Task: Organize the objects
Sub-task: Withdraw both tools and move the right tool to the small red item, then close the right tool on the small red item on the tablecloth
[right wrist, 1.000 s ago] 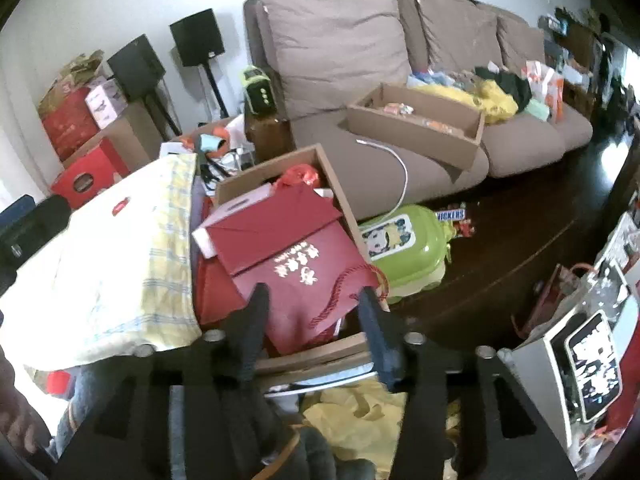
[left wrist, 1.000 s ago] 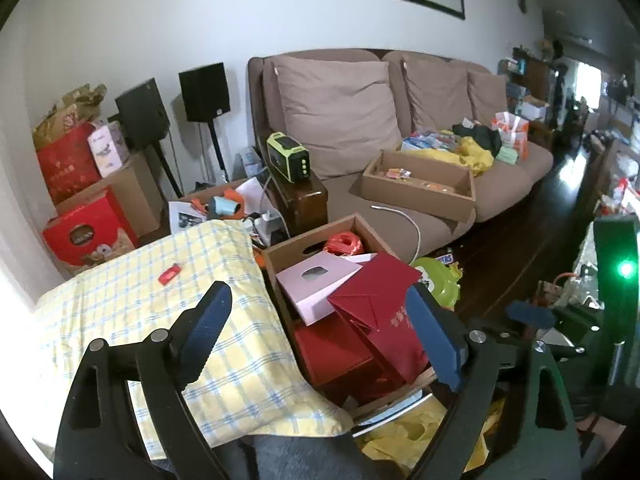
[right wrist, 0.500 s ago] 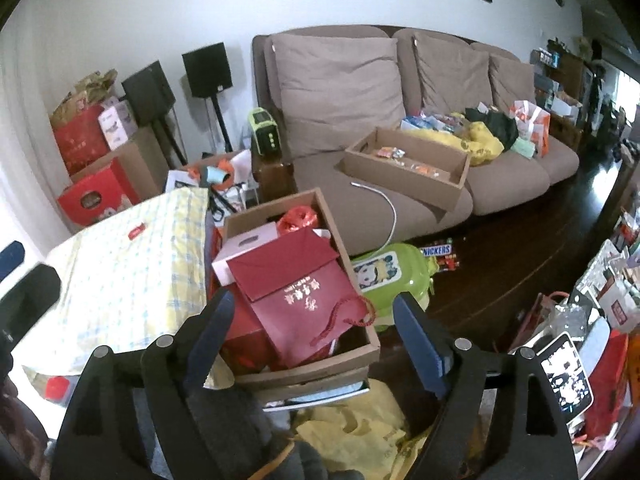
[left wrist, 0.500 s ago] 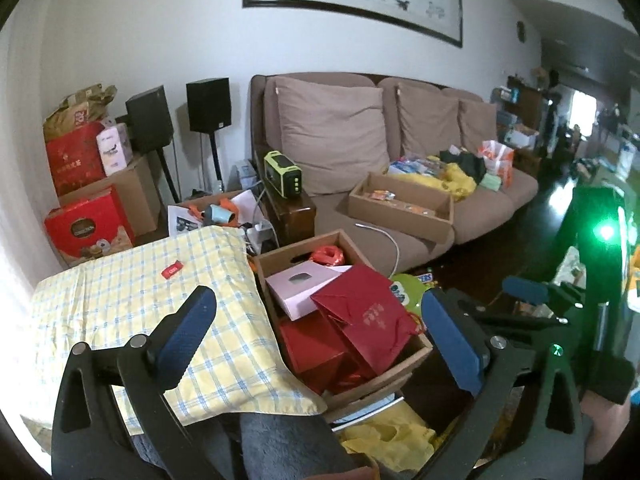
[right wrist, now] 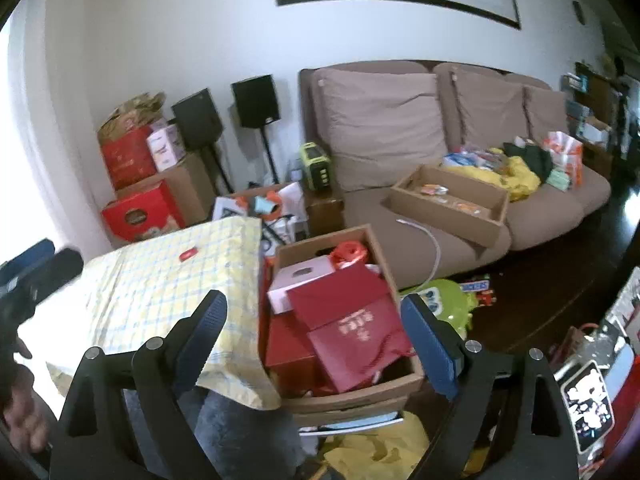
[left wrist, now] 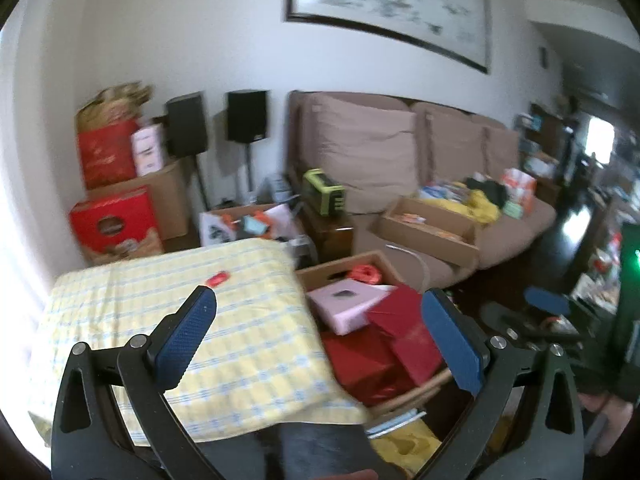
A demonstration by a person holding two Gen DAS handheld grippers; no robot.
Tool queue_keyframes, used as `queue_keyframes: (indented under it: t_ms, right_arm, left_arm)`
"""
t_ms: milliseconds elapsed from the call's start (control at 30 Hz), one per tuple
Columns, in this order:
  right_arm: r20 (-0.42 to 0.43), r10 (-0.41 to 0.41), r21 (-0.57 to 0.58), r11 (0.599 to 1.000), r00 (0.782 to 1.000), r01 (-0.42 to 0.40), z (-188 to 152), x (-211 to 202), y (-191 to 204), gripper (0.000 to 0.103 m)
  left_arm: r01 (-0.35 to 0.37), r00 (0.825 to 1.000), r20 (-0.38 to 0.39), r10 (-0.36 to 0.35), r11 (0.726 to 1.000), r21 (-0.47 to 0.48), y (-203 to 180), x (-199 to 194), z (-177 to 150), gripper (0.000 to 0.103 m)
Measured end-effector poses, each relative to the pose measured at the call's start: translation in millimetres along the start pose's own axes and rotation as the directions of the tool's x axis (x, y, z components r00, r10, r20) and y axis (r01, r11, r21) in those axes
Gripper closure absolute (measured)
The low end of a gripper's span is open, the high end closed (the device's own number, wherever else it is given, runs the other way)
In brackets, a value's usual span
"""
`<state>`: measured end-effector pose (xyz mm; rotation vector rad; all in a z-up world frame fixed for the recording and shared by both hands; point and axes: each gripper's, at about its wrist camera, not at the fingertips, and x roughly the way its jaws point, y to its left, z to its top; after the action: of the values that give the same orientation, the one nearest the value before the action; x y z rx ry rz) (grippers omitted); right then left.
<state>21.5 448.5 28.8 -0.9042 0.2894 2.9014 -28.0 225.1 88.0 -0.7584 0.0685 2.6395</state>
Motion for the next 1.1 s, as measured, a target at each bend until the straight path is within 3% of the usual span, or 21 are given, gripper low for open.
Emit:
queue_keyframes:
  t_ms: [167, 467, 733, 900, 1100]
  right_arm:
    - [-0.054, 0.037, -0.05, 0.998, 0.998, -0.04, -10, 27, 23, 0.013]
    - [-0.195, 0.066, -0.101, 0.991, 0.979, -0.087, -37, 94, 62, 0.013]
    - [-0.242, 0.126, -0.186, 0.967, 0.962, -0.173, -10, 165, 111, 0.013]
    - [-0.268, 0.245, -0.223, 0.925, 0.932, -0.308, 18, 237, 155, 0.013]
    - [-0.332, 0.245, -0.364, 0.858, 0.911, -0.364, 28, 316, 220, 0.017]
  left_arm:
    - [-0.05, 0.998, -0.044, 0.046, 0.995, -0.091, 56, 25, -7, 0.0]
    - [-0.111, 0.989, -0.112, 0.095, 0.983, -0.148, 109, 65, -28, 0.0]
    - [-0.135, 0.987, -0.114, 0.117, 0.977, -0.167, 160, 94, -46, 0.0]
    - [-0.176, 0.98, -0.137, 0.145, 0.953, -0.247, 207, 110, -57, 0.001]
    - [-0.218, 0.972, -0.16, 0.175, 0.924, -0.313, 247, 120, -71, 0.001]
